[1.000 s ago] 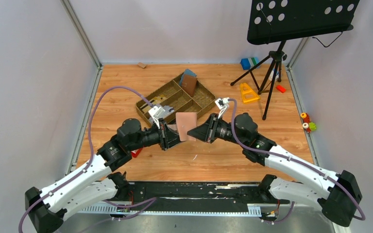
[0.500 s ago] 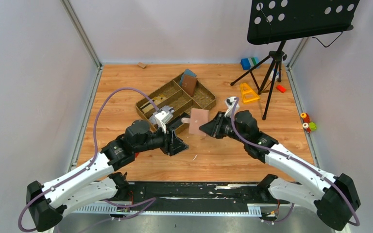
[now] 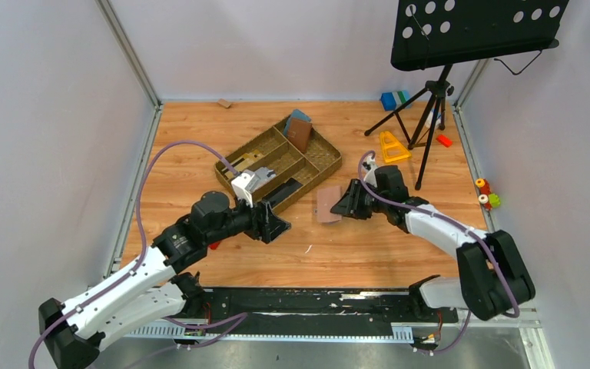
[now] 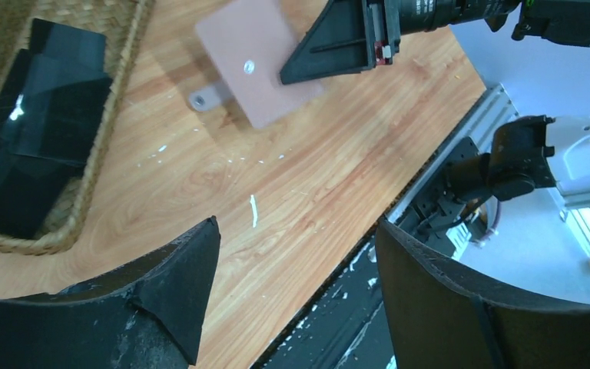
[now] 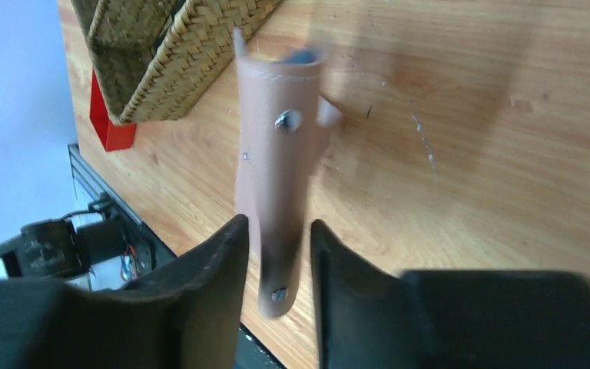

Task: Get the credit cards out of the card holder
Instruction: Place the card holder at the center of the board.

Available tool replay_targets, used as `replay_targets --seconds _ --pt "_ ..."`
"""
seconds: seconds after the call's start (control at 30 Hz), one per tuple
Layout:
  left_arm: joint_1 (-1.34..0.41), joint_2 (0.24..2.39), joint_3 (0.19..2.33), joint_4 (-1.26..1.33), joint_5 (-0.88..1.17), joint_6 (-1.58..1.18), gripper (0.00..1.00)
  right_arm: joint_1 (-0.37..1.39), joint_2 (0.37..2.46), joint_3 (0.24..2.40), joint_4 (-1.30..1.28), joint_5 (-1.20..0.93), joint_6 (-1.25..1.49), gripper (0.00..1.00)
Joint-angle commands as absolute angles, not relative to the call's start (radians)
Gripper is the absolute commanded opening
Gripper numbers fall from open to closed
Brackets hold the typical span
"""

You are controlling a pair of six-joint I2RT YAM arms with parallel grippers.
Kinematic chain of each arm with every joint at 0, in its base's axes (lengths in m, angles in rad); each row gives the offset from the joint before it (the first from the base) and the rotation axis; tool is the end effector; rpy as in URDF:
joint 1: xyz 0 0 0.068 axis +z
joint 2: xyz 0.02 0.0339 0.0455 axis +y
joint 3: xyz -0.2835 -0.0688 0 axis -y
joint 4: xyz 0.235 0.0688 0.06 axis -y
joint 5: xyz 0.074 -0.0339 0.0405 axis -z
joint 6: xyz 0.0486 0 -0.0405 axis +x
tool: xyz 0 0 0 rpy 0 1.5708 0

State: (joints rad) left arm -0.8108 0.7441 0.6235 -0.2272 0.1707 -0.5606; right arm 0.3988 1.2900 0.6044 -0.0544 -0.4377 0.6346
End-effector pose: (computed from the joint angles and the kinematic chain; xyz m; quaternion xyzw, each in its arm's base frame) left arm 0.1087 -0.1264 0.2953 0.1503 0.8033 -0.4162 0.3985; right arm 0.2210 0.1155 0.2040 0.0180 0.8972 0.3673 0.2444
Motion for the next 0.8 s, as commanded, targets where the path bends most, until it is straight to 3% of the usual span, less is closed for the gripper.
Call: replay_targets --seconds 0.0,0.03,0.07,0.27,0.43,0.6,0.77 --pt "-0.803 0.710 0.618 -0.264 0.069 -0.524 0.85 0.341 1.347 0.673 0.015 -0.623 0.566 0.64" --pt "-0.800 0.709 0.617 -0.275 0.031 -0.527 0.95 0.329 1.343 0.676 -0.025 -0.609 0.544 0.92" --pt "-0.795 0.711 0.617 -0.285 0.006 -0.526 0.99 0.319 1.330 0.686 -0.069 -0.561 0.517 1.00" --pt "-0.769 0.717 0.641 -0.333 -0.178 -0.488 1.00 0.299 1.191 0.740 -0.245 -0.271 0.421 1.00" --pt "-0.765 0.643 0.551 -0.203 -0.411 -0.404 1.00 0.299 1.046 0.722 -0.267 -0.017 0.335 1.00" --pt "-0.764 0.598 0.432 0.020 -0.604 -0.221 1.00 0.298 0.898 0.596 -0.109 0.167 0.198 1.00" --pt "-0.748 0.769 0.449 0.119 -0.783 -0.206 1.00 0.298 0.861 0.470 0.135 0.200 0.208 1.00"
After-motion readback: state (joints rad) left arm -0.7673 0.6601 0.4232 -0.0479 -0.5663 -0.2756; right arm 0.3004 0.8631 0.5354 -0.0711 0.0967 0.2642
